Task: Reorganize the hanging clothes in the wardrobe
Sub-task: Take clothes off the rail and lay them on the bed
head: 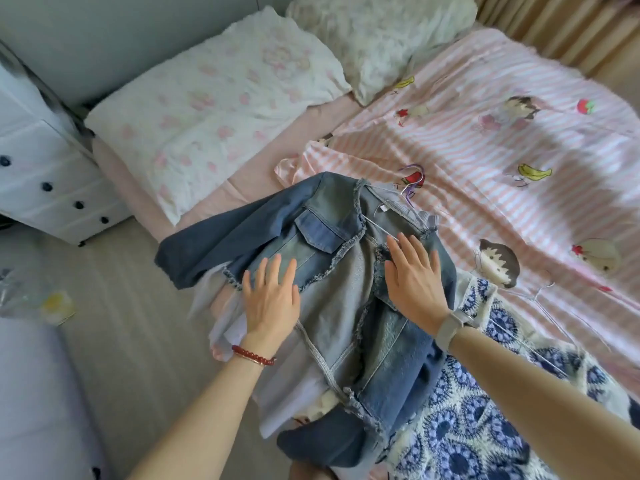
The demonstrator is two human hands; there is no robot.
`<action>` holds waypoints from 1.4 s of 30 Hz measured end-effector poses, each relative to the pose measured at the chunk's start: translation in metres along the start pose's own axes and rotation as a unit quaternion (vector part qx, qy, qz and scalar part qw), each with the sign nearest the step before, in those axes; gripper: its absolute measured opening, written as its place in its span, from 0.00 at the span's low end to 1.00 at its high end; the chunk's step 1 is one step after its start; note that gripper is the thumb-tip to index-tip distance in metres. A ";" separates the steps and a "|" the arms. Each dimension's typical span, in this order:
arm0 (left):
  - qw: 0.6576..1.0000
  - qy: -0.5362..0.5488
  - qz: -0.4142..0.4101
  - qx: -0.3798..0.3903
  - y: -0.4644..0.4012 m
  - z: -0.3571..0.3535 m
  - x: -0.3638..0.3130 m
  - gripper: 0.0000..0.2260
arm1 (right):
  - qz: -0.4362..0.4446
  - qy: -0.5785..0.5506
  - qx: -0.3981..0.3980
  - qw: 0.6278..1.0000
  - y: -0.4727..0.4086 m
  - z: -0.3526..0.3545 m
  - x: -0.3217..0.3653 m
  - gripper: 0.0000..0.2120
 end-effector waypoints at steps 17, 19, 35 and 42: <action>0.927 -0.035 0.339 -0.159 0.444 0.104 0.055 0.17 | 0.550 -0.108 0.057 0.826 0.295 0.031 0.206 0.15; 0.907 -0.052 0.379 -0.177 0.484 0.120 0.070 0.16 | 0.589 -0.102 0.065 0.799 0.322 0.030 0.241 0.16; 0.685 -0.265 0.600 -0.316 0.833 0.293 0.224 0.17 | 0.798 -0.140 0.073 0.582 0.590 0.004 0.550 0.18; 0.683 -0.218 0.645 -0.265 0.885 0.327 0.313 0.21 | 0.766 -0.154 0.152 0.605 0.681 -0.009 0.677 0.18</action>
Point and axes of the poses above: each hand's wrist, its own y-axis away from the middle knuckle, its own z-axis out of the back of the hand, x = y × z, the point moved 1 cm from there along -y, towards the middle knuckle, and after that the axes turned 2 degrees about z, right-handed, at the moved point
